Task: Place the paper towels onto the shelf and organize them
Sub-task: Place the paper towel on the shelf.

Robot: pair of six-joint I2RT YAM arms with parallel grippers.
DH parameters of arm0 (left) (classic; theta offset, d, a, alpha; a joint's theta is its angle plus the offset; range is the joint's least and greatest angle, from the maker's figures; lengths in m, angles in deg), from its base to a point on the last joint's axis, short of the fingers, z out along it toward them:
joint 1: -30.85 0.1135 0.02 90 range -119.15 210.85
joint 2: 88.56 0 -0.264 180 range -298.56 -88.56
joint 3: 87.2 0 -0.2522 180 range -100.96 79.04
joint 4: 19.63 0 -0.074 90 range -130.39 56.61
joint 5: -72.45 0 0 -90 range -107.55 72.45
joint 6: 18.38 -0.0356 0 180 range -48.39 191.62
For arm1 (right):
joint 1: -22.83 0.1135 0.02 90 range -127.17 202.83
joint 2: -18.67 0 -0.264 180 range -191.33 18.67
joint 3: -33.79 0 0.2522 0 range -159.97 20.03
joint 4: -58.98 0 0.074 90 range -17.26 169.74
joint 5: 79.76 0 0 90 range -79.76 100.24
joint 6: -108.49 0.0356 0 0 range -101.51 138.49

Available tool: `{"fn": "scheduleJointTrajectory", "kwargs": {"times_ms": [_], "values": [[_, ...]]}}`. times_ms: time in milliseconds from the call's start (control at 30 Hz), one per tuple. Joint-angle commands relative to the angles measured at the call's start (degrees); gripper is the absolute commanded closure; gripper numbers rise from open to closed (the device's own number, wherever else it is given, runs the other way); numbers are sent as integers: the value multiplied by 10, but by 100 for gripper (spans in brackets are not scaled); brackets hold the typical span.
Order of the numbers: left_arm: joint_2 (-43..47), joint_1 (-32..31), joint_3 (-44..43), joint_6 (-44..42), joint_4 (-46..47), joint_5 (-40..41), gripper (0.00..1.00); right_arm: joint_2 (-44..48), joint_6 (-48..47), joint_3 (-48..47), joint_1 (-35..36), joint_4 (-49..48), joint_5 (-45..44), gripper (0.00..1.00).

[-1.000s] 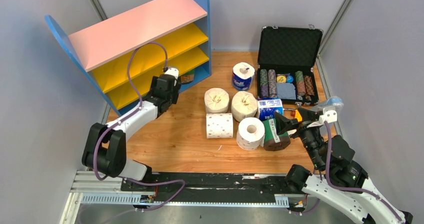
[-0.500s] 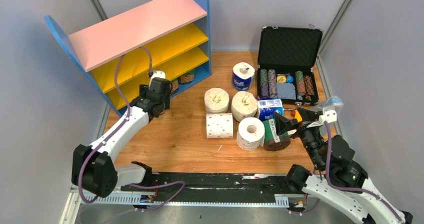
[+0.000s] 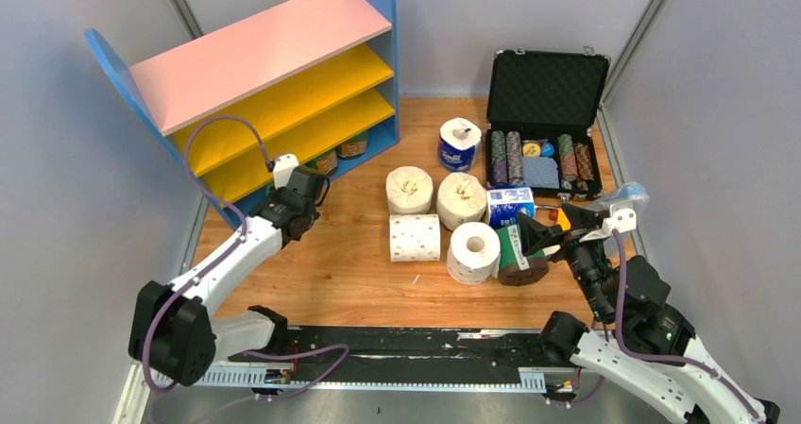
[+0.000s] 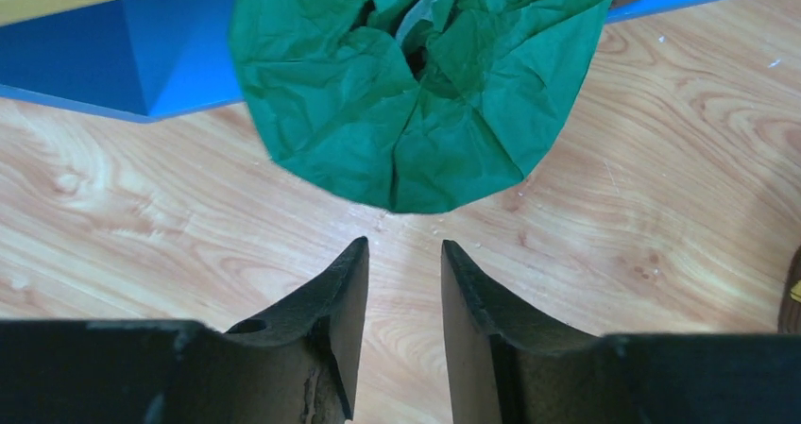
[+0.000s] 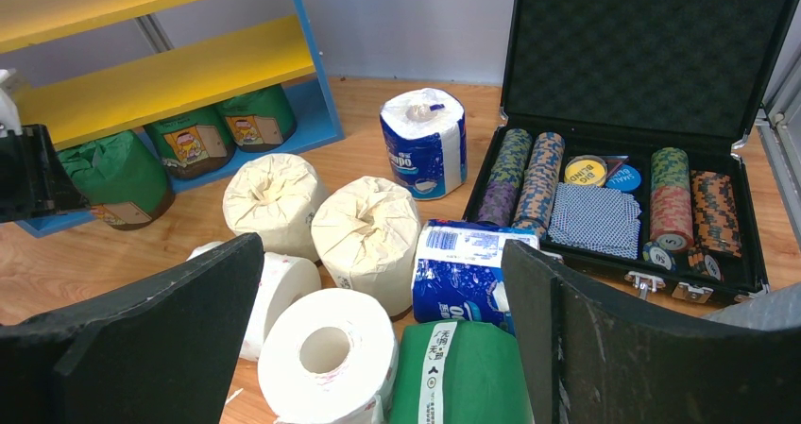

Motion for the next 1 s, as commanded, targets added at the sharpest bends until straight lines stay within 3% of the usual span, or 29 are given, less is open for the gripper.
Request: {"fn": "scheduleJointTrajectory", "kwargs": {"times_ms": [0, 233, 533, 967], "values": [[-47, 1, 7, 49, 89, 27, 61, 0, 2, 4, -2, -21, 3, 0], [-96, 21, 2, 34, 165, 74, 63, 5, 3, 5, -2, -21, 2, 0], [-121, 55, -9, -16, 243, 63, 62, 8, 2, 6, -2, -21, 2, 0], [-183, 71, -34, -32, 284, 51, 59, 1, 0, 6, -2, -21, 2, 0]]}}
